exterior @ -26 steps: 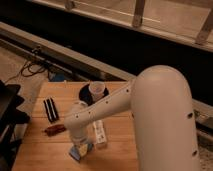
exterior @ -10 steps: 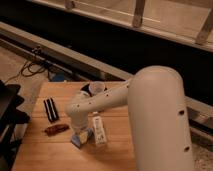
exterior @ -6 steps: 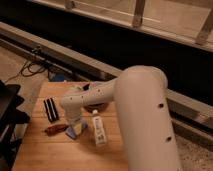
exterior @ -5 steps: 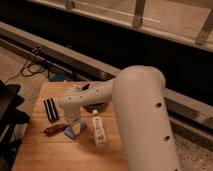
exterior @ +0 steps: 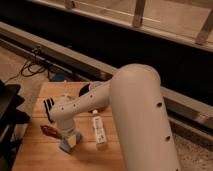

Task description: Wipe the white sponge on the table

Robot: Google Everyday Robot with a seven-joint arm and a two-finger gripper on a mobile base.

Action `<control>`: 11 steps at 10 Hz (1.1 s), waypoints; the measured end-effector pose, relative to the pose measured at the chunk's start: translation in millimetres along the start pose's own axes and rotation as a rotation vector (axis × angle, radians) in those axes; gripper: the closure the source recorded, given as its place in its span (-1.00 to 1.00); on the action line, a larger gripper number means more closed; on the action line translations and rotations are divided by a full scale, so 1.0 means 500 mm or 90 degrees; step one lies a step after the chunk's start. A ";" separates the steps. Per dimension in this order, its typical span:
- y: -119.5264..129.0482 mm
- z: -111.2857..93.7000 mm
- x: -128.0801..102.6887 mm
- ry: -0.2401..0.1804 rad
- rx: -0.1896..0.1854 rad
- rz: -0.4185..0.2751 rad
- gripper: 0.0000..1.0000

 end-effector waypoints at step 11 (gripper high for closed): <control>-0.055 -0.023 0.167 0.056 0.004 0.076 0.87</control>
